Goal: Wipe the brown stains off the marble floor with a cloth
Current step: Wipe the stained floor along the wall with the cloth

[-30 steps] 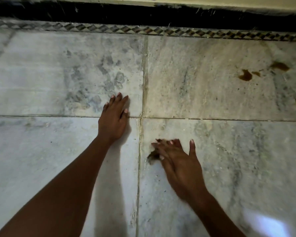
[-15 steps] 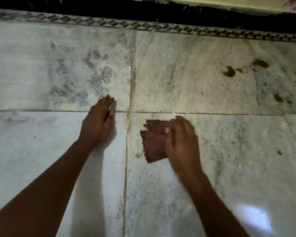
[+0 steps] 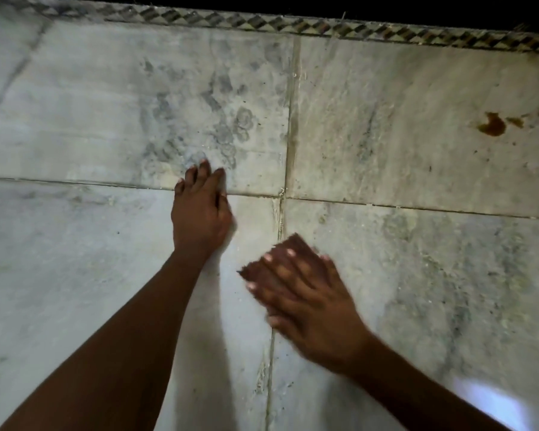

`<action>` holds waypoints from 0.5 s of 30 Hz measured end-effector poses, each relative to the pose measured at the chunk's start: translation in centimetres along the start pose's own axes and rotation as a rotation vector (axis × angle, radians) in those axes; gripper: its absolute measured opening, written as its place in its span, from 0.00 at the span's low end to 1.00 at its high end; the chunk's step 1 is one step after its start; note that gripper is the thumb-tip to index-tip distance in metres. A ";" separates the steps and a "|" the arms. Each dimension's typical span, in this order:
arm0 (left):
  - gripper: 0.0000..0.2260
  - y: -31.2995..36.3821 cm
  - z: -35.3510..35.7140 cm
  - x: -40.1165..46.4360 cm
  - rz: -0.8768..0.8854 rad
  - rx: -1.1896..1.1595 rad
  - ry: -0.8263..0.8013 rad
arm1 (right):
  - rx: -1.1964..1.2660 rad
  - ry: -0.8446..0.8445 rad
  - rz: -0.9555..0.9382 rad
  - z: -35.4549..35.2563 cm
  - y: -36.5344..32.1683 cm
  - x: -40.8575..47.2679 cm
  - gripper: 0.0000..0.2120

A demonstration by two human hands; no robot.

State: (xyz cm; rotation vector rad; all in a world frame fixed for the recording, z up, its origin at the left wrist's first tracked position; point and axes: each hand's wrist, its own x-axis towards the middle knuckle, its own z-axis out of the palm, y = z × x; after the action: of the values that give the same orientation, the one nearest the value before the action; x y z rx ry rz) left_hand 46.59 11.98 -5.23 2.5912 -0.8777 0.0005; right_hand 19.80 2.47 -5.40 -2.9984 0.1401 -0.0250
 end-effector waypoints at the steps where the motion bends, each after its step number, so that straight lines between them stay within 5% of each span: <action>1: 0.25 0.1 0.0 -0.1 0.006 0.010 0.000 | -0.021 0.011 0.046 0.1 2.4 -1.0 0.29; 4: 0.25 0.2 0.3 -0.5 -0.001 -0.002 0.010 | -0.008 0.085 0.578 0.3 7.0 2.9 0.29; 6: 0.25 0.4 0.5 -0.5 0.024 -0.037 -0.001 | 0.031 0.173 0.740 0.7 5.1 6.8 0.29; 8: 0.25 0.5 0.6 -1.0 0.104 -0.062 -0.033 | 0.008 0.232 0.505 1.8 0.2 6.6 0.29; 12: 0.26 1.1 0.8 -3.6 0.250 -0.073 -0.115 | 0.034 0.079 -0.065 0.9 -3.3 -4.9 0.28; 15: 0.27 3.4 1.8 -6.6 0.311 -0.066 -0.172 | -0.051 0.109 0.070 0.7 4.9 -9.5 0.27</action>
State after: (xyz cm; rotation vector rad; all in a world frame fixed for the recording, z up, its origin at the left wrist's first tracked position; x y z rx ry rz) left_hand 39.07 12.68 -6.43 2.3943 -1.3127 -0.1630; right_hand 9.87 -1.34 -6.91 -3.0409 0.2605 -0.1796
